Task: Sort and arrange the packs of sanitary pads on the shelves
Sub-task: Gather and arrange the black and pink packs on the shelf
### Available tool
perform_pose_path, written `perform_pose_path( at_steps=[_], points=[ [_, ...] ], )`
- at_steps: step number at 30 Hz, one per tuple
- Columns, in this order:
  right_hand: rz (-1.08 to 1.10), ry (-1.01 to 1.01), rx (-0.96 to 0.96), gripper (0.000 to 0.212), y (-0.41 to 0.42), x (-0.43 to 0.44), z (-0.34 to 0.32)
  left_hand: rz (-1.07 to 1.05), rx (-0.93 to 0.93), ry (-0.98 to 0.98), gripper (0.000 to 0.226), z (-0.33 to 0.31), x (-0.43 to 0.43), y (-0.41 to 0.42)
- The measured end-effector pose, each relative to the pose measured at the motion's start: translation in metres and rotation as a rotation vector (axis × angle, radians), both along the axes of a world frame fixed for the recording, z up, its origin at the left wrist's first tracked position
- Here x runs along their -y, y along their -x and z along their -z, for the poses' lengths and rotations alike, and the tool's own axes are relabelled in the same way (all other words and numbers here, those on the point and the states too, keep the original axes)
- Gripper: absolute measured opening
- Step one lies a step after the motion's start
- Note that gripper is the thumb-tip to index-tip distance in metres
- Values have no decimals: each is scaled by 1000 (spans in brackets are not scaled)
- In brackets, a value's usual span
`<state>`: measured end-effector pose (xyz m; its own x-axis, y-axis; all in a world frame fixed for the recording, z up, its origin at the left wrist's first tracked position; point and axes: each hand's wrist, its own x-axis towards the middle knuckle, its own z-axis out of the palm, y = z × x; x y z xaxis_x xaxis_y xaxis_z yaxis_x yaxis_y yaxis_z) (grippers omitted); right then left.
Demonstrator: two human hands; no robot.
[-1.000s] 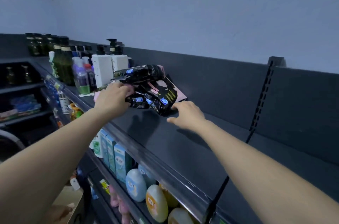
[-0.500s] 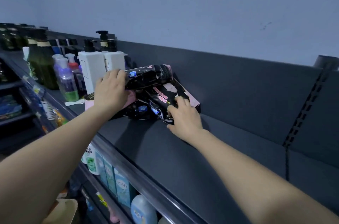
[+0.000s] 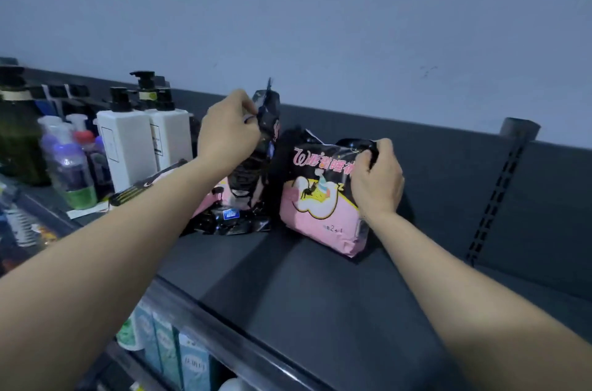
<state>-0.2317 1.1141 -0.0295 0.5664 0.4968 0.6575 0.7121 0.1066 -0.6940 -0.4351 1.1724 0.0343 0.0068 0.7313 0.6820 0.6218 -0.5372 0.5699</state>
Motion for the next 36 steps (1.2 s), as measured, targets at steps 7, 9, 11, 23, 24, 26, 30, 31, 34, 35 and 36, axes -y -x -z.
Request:
perform_pose_path(
  at_steps=[7,9,11,23,24,26,30,31,34,35,36],
  points=[
    [2,154,-74,13,-38,24,0,543,-117,539,32,12,16,-63],
    [-67,188,-67,24,-48,32,6,374,-414,453,60,29,2,-61],
    [-127,230,-53,27,-56,38,12,353,-394,526,81,44,-6,-59],
    [70,307,-252,6,-77,74,2,858,62,1032,80,59,-7,-70],
    [99,272,-251,6,-81,83,0,902,78,1035,66,57,-3,-76],
    [148,196,-252,6,-93,104,-1,975,94,1024,47,51,6,-88],
    [281,72,-266,11,-118,151,-3,1074,145,957,55,48,30,-119],
    [314,52,-265,11,-124,165,-5,1095,167,953,61,48,39,-128],
    [427,15,-254,9,-138,209,-12,1158,217,934,63,48,69,-160],
    [466,9,-251,7,-143,226,-16,1179,222,927,58,47,79,-171],
    [501,0,-254,6,-148,242,-19,1201,223,919,51,46,88,-183]
  ],
)
